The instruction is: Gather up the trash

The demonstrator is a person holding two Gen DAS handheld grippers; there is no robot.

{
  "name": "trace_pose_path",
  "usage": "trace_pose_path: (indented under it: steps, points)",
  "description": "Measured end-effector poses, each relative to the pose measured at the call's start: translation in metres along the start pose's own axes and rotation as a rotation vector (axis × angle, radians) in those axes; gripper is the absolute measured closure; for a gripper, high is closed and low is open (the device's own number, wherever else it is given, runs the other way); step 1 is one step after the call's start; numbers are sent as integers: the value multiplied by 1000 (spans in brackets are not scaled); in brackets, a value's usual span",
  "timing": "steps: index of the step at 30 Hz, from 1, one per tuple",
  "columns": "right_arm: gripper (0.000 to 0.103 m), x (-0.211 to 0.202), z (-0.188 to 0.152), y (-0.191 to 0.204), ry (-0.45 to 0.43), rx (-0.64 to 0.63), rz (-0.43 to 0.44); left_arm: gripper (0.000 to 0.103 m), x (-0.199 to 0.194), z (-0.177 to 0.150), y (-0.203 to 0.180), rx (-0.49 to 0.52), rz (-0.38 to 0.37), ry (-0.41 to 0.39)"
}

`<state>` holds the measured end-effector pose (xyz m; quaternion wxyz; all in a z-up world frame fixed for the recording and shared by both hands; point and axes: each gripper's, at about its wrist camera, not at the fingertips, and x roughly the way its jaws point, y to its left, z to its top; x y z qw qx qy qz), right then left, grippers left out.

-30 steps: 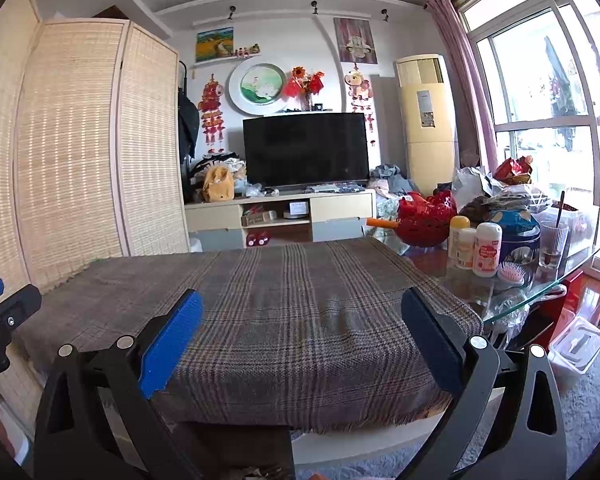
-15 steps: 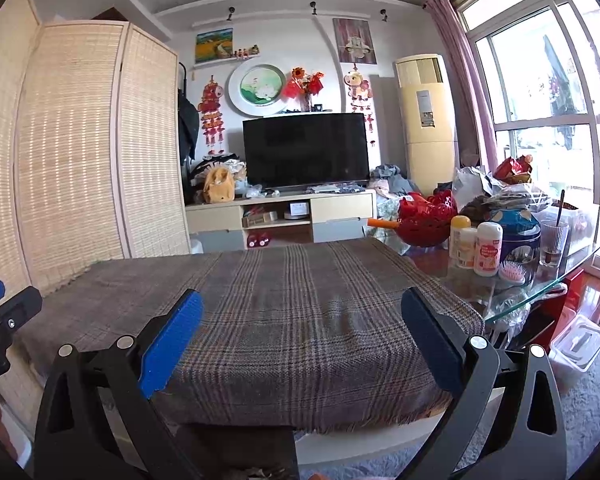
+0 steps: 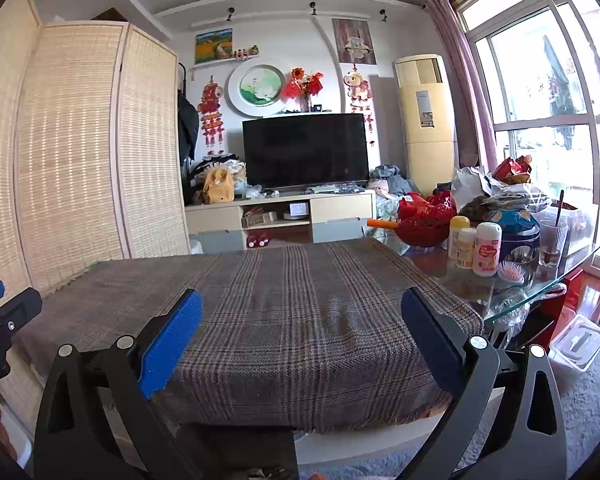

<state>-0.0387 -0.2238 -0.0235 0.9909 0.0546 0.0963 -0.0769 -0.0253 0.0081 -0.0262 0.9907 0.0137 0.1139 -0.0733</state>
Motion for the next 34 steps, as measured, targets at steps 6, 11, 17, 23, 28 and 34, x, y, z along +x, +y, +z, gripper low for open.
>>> trace_pose_path:
  steps: [6, 11, 17, 23, 28, 34]
  points:
    - [3, 0, 0, 0, 2, -1, -1, 8, 4, 0, 0, -1, 14, 27]
    - [3, -1, -1, -1, -1, -2, -1, 8, 6, 1, 0, 1, 11, 32]
    - [3, 1, -2, -3, 11, 0, 8, 8, 5, -1, -2, 15, -9, 23]
    - [3, 1, -3, -4, 15, 3, 10, 8, 2, -1, -2, 9, -19, 17]
    - [3, 2, -2, -5, 17, 5, 11, 8, 2, -1, -1, 4, -4, 17]
    - [3, 2, -3, -6, 20, 5, 13, 8, 5, 1, 8, -52, -35, 36]
